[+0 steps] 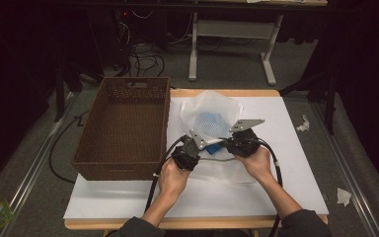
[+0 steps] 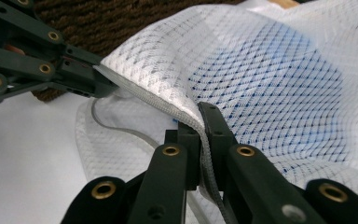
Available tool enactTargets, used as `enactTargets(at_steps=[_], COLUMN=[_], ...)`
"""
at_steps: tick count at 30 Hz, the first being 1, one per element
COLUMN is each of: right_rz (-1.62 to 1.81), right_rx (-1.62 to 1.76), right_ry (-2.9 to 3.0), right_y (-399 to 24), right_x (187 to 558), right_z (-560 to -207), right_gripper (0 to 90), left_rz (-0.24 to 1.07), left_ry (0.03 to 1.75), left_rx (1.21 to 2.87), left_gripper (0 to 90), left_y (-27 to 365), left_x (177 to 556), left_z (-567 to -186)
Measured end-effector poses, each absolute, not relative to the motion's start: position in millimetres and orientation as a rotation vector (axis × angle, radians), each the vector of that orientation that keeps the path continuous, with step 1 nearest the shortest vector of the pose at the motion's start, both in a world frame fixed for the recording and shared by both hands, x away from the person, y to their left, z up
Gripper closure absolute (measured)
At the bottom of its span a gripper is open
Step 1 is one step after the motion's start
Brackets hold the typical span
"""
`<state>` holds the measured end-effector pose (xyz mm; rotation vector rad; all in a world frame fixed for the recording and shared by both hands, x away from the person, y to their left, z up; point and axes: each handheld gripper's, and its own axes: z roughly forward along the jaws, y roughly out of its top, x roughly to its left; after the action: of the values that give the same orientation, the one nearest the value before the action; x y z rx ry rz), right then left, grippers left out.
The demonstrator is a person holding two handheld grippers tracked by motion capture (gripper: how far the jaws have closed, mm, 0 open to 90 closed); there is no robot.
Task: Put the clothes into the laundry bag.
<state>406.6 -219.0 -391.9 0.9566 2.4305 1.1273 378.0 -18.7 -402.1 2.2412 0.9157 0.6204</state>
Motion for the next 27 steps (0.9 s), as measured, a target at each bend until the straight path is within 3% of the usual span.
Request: enactTargets(at_steps=[27], right_rz=[1.061], right_rx=[0.990], right_ry=[2.456], right_y=[-221.1], right_x=[401.7], right_z=[-424.5], right_gripper=[84.9], left_rz=[0.660], left_ry=[0.910], left_rx=[2.329], left_gripper=[88.3], left_y=[-24.9], left_x=[379.0], left_z=[-432.7])
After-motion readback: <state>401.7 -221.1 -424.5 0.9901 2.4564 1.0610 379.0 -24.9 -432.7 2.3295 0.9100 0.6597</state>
